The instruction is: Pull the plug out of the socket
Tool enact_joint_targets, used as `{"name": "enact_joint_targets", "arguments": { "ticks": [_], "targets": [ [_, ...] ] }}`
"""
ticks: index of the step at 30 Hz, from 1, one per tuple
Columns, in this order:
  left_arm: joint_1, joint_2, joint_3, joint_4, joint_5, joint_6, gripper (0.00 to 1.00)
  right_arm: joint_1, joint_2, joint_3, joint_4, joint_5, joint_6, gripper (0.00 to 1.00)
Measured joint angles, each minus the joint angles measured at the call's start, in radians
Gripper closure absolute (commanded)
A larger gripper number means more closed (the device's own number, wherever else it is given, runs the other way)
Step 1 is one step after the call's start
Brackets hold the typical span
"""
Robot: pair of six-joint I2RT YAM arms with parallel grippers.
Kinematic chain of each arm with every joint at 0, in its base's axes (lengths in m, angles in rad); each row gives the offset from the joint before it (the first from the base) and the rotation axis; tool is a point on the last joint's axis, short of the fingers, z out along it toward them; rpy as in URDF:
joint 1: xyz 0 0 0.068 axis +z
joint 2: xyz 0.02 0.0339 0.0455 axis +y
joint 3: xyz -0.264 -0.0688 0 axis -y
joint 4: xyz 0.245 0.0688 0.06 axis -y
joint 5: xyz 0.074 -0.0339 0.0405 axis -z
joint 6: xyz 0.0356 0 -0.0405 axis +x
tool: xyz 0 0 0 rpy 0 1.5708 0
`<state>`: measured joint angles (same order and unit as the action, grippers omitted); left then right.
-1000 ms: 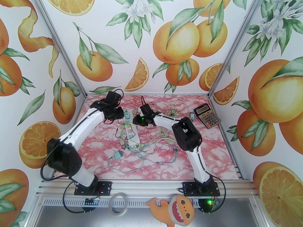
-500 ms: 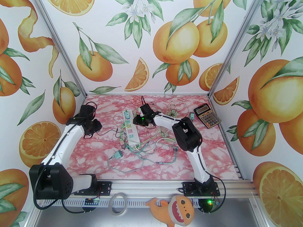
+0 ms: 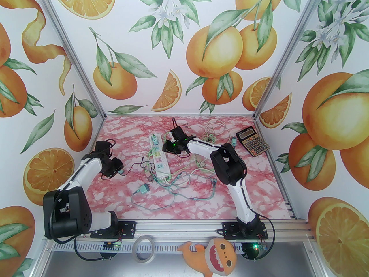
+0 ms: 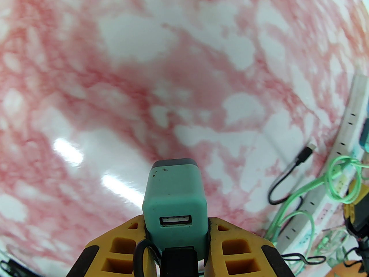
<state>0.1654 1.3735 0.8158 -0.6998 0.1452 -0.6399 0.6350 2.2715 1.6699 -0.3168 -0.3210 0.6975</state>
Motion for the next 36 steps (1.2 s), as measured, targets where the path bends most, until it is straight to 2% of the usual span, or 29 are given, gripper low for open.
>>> {"name": "enact_joint_targets", "arguments": {
  "ticks": [5, 6, 8, 11, 12, 16, 22, 25, 28, 36],
  "targets": [
    [0.0, 0.023, -0.029, 0.075, 0.084, -0.016, 0.7, 0.0, 0.0, 0.0, -0.002, 0.0, 0.0, 0.69],
    [0.0, 0.027, -0.032, 0.089, 0.096, -0.017, 0.67, 0.001, 0.0, 0.0, -0.002, 0.0, 0.0, 0.69],
    [0.0, 0.03, -0.037, 0.103, 0.111, -0.02, 0.54, 0.001, 0.0, 0.0, -0.002, 0.001, 0.0, 0.69],
    [0.0, 0.026, -0.038, 0.093, 0.11, -0.021, 0.31, 0.001, -0.001, 0.0, -0.002, 0.001, 0.0, 0.69],
    [0.0, 0.021, -0.037, 0.086, 0.103, -0.017, 0.2, 0.001, -0.001, 0.0, -0.002, 0.001, 0.0, 0.69],
    [0.0, -0.012, -0.008, 0.026, 0.066, -0.003, 0.05, 0.001, -0.001, 0.0, -0.002, 0.001, -0.004, 0.69],
    [-0.019, -0.026, 0.108, 0.004, 0.047, 0.035, 0.13, 0.001, -0.001, 0.0, -0.002, 0.001, -0.007, 0.69],
    [-0.092, -0.009, 0.193, 0.003, 0.015, 0.061, 0.16, 0.001, -0.001, 0.0, -0.002, 0.001, -0.007, 0.69],
    [-0.193, 0.054, 0.295, 0.007, -0.016, 0.088, 0.15, 0.001, -0.001, 0.0, -0.002, 0.001, -0.007, 0.69],
    [-0.401, 0.334, 0.558, 0.022, -0.087, 0.17, 0.19, 0.0, -0.001, 0.0, -0.003, 0.0, -0.008, 0.69]
  ]
}}
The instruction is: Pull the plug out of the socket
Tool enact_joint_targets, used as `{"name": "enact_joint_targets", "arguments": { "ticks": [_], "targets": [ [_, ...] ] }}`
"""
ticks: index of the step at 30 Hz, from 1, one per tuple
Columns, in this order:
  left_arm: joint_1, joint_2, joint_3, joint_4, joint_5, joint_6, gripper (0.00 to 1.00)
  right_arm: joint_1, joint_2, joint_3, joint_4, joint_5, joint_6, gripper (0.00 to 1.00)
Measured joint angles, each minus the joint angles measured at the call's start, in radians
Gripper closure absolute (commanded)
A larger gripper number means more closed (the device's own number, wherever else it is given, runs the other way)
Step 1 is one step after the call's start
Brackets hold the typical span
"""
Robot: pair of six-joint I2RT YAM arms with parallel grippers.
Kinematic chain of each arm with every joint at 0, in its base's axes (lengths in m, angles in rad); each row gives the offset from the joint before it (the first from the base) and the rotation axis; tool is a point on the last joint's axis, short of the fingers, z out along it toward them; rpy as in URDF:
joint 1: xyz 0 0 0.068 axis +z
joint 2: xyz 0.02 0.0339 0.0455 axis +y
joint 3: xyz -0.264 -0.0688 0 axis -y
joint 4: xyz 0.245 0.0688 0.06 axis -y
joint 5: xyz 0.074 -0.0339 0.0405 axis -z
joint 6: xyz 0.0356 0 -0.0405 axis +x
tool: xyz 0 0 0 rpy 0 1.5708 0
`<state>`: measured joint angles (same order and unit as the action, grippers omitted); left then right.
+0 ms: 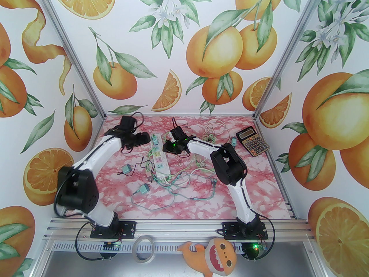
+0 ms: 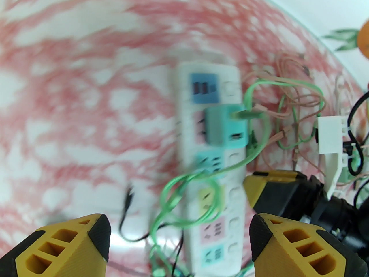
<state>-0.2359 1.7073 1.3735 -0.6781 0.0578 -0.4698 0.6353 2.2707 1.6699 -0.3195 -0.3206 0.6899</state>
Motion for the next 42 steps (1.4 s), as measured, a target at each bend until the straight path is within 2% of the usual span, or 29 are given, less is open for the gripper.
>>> {"name": "enact_joint_targets", "arguments": {
  "ticks": [6, 15, 20, 23, 31, 42],
  "targets": [
    [-0.064, 0.201, 0.154, -0.005, -0.033, 0.052, 0.25, 0.0, 0.0, 0.002, -0.003, 0.0, -0.002, 0.69],
    [-0.079, 0.409, 0.311, -0.045, -0.067, 0.076, 0.41, -0.002, 0.002, 0.029, -0.059, -0.001, -0.011, 0.69],
    [-0.079, 0.451, 0.352, -0.07, -0.086, 0.077, 0.55, -0.006, 0.012, 0.032, -0.082, 0.0, -0.011, 0.69],
    [-0.081, 0.454, 0.359, -0.079, -0.09, 0.077, 0.7, -0.01, 0.027, 0.032, -0.093, -0.005, -0.011, 0.7],
    [-0.081, 0.454, 0.364, -0.085, -0.095, 0.056, 0.74, -0.009, 0.017, 0.003, -0.06, -0.011, -0.011, 0.71],
    [-0.086, 0.454, 0.364, -0.085, -0.087, 0.056, 0.75, -0.034, -0.02, -0.089, 0.09, -0.072, 0.027, 0.69]
  ]
}}
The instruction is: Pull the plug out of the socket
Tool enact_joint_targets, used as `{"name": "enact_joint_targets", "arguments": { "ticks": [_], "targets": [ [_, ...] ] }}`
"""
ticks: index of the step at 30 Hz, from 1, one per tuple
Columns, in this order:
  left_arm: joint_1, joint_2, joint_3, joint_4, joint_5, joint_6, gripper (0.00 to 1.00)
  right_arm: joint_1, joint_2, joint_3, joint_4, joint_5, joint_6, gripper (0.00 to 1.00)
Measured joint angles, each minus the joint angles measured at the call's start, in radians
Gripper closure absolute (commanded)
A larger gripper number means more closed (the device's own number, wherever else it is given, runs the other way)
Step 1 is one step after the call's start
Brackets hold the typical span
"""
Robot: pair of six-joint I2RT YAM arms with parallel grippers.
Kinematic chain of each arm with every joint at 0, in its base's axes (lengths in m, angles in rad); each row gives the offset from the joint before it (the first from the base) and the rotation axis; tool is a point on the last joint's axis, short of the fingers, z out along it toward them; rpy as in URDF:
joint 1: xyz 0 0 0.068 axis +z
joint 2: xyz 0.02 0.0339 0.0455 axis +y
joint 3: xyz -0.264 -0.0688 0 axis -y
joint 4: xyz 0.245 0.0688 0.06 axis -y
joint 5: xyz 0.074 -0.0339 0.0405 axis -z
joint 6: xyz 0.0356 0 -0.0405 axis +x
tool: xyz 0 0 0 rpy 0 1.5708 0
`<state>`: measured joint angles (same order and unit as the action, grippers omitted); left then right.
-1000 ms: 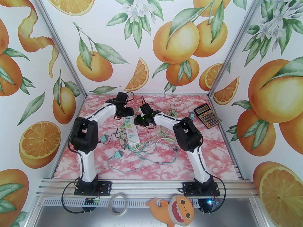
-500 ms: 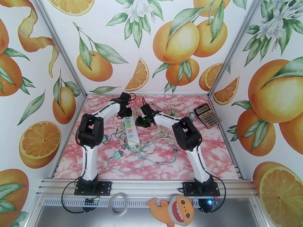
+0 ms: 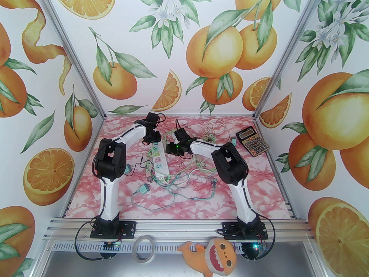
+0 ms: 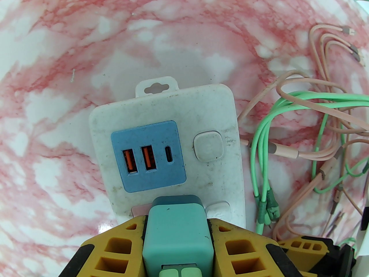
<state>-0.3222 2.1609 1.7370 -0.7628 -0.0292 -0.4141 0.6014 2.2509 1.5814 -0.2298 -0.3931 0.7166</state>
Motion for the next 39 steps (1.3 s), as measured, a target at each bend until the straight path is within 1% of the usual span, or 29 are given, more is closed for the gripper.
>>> {"name": "enact_joint_targets", "arguments": {
  "ticks": [6, 13, 17, 22, 25, 30, 32, 36, 39],
  "targets": [
    [0.0, 0.0, -0.002, 0.0, 0.003, -0.002, 0.75, -0.007, 0.007, 0.019, 0.06, -0.043, 0.045, 0.69],
    [-0.001, -0.002, -0.002, 0.001, 0.004, -0.005, 0.76, -0.007, 0.09, 0.127, 0.1, -0.077, 0.086, 0.69],
    [-0.001, -0.001, -0.002, 0.001, 0.001, -0.006, 0.76, -0.008, 0.147, 0.182, 0.098, -0.094, 0.103, 0.71],
    [0.0, -0.001, -0.002, 0.001, -0.002, -0.007, 0.76, -0.014, 0.172, 0.235, 0.061, -0.106, 0.107, 0.75],
    [0.0, -0.002, -0.002, 0.001, 0.0, -0.011, 0.79, -0.015, 0.178, 0.253, 0.033, -0.105, 0.105, 0.74],
    [0.031, -0.002, -0.002, 0.005, 0.079, -0.064, 0.79, -0.014, 0.178, 0.261, 0.007, -0.096, 0.078, 0.74],
    [0.035, -0.002, -0.002, 0.004, 0.089, -0.076, 0.81, -0.014, 0.178, 0.259, 0.008, -0.095, 0.072, 0.74],
    [0.03, 0.002, 0.021, -0.023, 0.074, -0.073, 0.84, -0.014, 0.177, 0.259, 0.005, -0.093, 0.061, 0.74],
    [0.011, 0.002, 0.06, -0.064, 0.028, -0.053, 0.84, -0.014, 0.177, 0.263, -0.003, -0.087, 0.057, 0.74]
  ]
}}
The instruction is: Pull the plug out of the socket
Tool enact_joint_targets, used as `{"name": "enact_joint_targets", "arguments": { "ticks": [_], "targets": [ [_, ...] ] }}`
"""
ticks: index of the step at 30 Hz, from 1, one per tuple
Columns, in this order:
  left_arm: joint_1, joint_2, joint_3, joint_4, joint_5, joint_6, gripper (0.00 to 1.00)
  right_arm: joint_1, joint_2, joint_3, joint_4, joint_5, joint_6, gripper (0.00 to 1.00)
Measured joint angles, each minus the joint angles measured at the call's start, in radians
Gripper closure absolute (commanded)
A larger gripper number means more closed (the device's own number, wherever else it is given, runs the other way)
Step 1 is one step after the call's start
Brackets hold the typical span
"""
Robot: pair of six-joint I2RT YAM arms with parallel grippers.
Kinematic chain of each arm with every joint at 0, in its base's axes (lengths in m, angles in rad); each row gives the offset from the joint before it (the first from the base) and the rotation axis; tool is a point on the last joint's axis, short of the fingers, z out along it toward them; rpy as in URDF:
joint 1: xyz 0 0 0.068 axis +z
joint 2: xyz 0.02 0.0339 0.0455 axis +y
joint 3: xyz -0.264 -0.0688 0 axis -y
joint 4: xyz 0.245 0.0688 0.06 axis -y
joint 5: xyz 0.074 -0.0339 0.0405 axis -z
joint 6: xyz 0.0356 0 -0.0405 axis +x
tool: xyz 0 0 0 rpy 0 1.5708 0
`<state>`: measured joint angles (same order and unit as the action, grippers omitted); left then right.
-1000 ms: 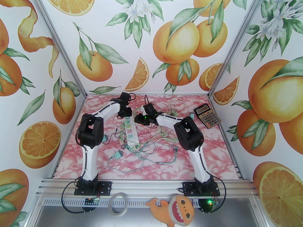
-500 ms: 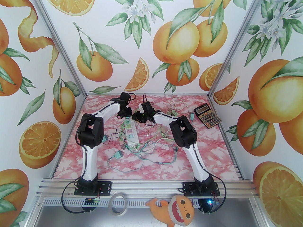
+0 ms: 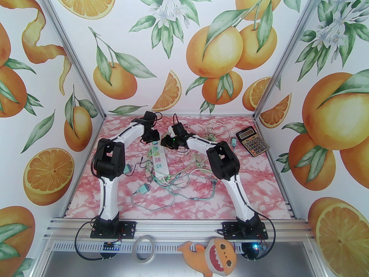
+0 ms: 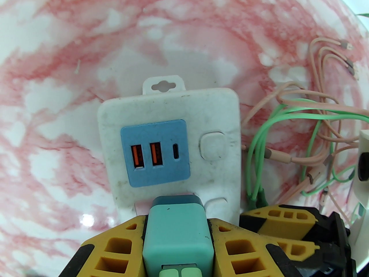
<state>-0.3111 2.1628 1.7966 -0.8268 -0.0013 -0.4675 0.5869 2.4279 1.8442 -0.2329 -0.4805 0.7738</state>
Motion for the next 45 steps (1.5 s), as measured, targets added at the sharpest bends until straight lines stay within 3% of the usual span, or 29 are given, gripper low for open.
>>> {"name": "enact_joint_targets", "arguments": {
  "ticks": [6, 15, 23, 29, 38, 45],
  "targets": [
    [-0.063, -0.001, 0.044, -0.042, -0.072, 0.025, 0.84, 0.0, -0.001, 0.008, -0.023, 0.01, -0.008, 0.74],
    [-0.026, -0.058, 0.021, -0.052, -0.051, 0.026, 0.83, 0.001, -0.005, 0.008, -0.026, 0.015, -0.023, 0.69],
    [0.087, -0.295, -0.156, 0.014, 0.0, -0.005, 0.81, 0.002, -0.034, 0.008, -0.071, 0.031, -0.05, 0.58],
    [0.196, -0.436, -0.359, 0.089, 0.051, -0.027, 0.79, 0.002, -0.143, 0.0, -0.092, 0.066, -0.067, 0.51],
    [0.366, -0.49, -0.629, 0.267, 0.183, -0.055, 0.76, 0.002, -0.392, -0.145, -0.079, 0.15, -0.077, 0.4],
    [0.437, -0.466, -0.713, 0.404, 0.286, -0.077, 0.72, 0.002, -0.534, -0.336, -0.097, 0.247, -0.095, 0.27]
  ]
}}
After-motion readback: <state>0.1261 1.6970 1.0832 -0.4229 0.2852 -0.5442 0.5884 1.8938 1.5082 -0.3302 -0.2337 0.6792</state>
